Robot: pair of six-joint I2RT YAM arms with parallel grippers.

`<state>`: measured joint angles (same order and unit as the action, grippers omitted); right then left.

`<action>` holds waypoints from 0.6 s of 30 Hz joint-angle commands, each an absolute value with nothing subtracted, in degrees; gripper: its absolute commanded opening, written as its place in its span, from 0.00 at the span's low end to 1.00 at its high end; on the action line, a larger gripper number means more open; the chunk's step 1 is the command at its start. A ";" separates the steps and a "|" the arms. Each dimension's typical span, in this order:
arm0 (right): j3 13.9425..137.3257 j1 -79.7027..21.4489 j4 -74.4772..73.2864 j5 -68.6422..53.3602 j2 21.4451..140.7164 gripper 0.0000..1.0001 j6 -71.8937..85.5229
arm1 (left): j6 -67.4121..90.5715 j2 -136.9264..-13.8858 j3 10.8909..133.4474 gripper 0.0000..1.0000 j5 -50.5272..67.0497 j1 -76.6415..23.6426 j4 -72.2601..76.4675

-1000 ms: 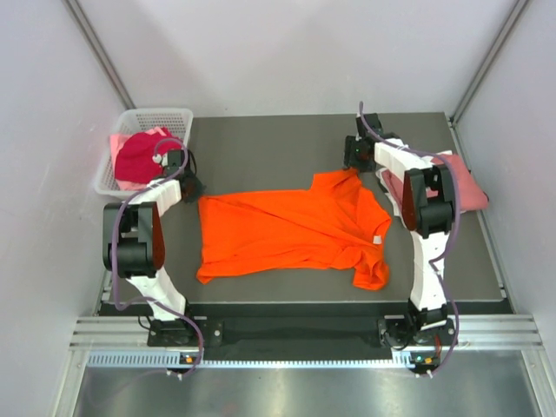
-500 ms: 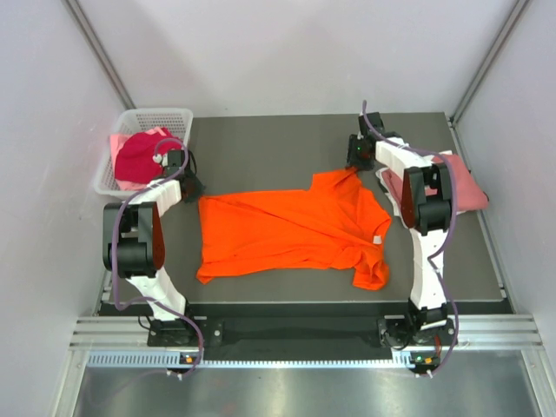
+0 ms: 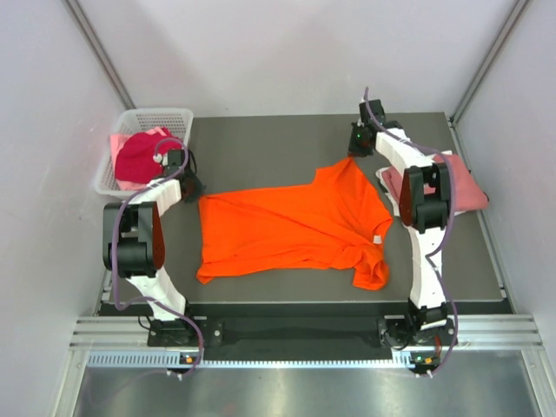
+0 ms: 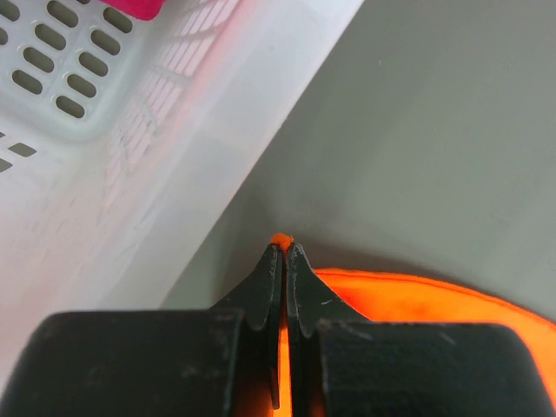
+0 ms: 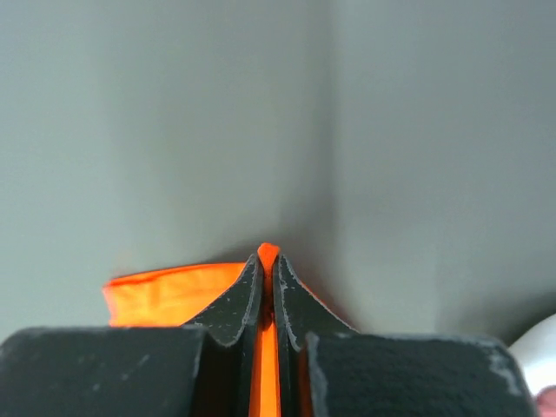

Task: Fold and stack the t-shirts
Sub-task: Flatten the tshirt out

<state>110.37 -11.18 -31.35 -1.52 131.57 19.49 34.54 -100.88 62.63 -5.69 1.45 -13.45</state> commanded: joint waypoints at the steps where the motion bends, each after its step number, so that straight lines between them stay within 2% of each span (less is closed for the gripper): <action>1: 118.19 -10.55 -33.22 -0.53 130.61 0.00 18.46 | 34.63 -101.78 66.08 0.00 -6.15 1.76 -14.84; 8: 119.62 -9.05 -34.72 -2.81 121.57 0.00 18.28 | 33.66 -100.99 76.01 0.00 -5.71 1.49 -22.64; 14: 113.48 -8.44 -33.40 -7.46 103.65 0.00 17.05 | 33.84 -92.39 80.77 0.00 -1.33 1.41 -25.57; 18: 104.52 -8.88 -30.42 -12.21 85.67 0.00 18.63 | 34.54 -83.17 81.04 0.00 1.76 1.32 -29.44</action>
<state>107.77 -8.82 -34.37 -7.99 99.85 18.17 34.35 -92.18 78.24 -1.28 1.34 -26.26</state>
